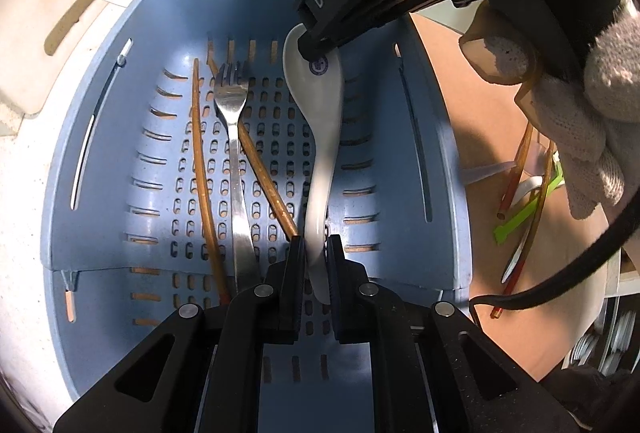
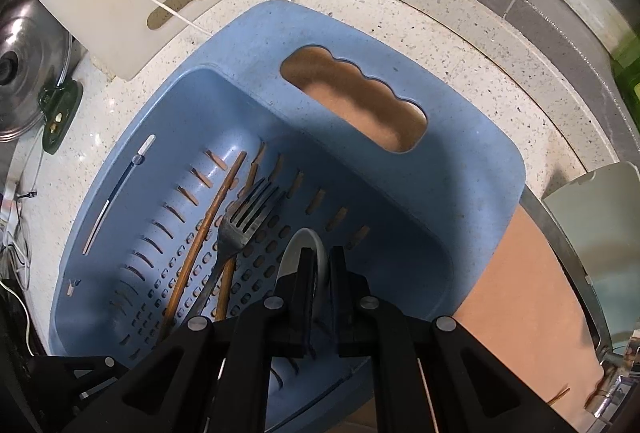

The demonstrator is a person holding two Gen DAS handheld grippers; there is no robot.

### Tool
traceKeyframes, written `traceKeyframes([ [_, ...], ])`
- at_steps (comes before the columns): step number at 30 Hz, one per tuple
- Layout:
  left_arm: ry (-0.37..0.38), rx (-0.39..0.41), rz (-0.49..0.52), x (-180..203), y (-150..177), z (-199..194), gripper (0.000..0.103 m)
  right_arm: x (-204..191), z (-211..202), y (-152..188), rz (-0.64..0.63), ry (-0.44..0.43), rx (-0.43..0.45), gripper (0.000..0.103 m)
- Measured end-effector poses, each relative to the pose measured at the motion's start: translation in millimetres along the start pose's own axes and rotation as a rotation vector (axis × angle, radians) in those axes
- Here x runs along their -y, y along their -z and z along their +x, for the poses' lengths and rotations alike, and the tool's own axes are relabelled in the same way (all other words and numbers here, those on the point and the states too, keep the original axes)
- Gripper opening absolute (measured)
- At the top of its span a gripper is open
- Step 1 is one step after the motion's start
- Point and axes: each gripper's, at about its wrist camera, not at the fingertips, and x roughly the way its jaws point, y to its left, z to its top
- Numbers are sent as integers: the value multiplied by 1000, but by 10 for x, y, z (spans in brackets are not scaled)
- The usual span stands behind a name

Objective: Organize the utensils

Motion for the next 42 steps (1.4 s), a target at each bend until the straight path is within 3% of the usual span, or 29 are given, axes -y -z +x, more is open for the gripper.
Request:
traceKeyframes([
  [16,1,14,-8,37,-147,-75,11,10,-90,62,4,-32,22,13],
  [20,-7,20,-9,51,-161,-147,11,41,-183,89,12,-43,40,21],
  [26,-29,39,-11,17,-108,-309,11,65,-413,167,1,-50,82,23],
  [36,-78,106,19,140,-7,-646,11,125,-889,452,-4,-48,175,25],
  [42,-93,149,46,354,27,-792,11,214,-1200,808,-21,-45,246,25],
])
